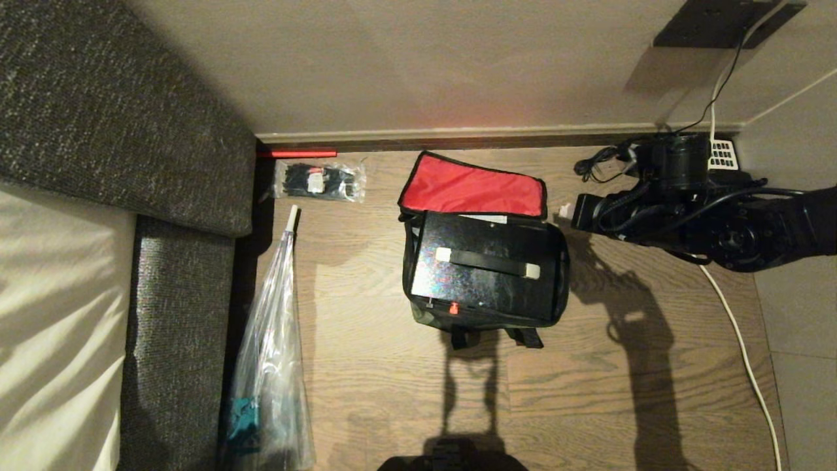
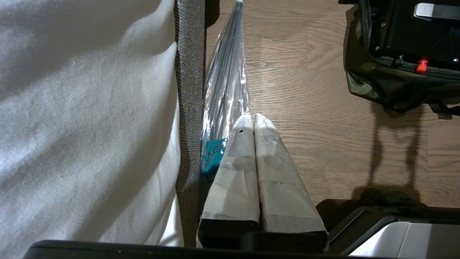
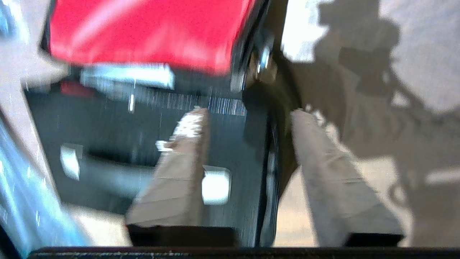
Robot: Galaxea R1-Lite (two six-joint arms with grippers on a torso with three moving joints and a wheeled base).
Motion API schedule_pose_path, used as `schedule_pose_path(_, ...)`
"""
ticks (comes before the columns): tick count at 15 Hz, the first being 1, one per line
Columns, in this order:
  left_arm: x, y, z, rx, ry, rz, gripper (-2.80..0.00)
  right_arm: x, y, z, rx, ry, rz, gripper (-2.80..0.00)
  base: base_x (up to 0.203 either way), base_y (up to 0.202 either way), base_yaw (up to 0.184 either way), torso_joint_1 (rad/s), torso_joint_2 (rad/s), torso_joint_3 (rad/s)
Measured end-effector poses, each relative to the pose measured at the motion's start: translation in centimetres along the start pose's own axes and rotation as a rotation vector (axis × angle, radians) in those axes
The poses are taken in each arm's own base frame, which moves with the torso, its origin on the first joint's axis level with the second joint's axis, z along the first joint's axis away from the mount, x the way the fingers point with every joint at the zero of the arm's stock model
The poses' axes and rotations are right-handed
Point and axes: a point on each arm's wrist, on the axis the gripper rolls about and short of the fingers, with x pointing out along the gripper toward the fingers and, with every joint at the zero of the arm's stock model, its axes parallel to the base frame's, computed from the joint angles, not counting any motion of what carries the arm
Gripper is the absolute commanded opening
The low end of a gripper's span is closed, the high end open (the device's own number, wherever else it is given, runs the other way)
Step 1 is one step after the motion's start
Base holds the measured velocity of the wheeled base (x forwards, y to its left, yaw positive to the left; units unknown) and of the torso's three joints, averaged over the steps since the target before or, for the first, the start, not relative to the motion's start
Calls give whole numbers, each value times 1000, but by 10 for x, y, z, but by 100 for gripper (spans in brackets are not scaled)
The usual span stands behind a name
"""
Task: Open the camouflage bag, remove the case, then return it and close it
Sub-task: Close the top of the storage box
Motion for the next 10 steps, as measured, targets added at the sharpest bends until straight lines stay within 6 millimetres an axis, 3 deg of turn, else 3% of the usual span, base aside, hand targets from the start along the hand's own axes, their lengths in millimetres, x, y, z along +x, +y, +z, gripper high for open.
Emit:
schedule_pose_path(4,0,0,0,0,0,0,-280,41,-7,3,45,-27,-10,-280,0,0,0,0,0,0)
schedule_pose_path(10,0,0,0,0,0,0,-280,96,-15,-20,47,-7,-38,-280,0,0,0,0,0,0)
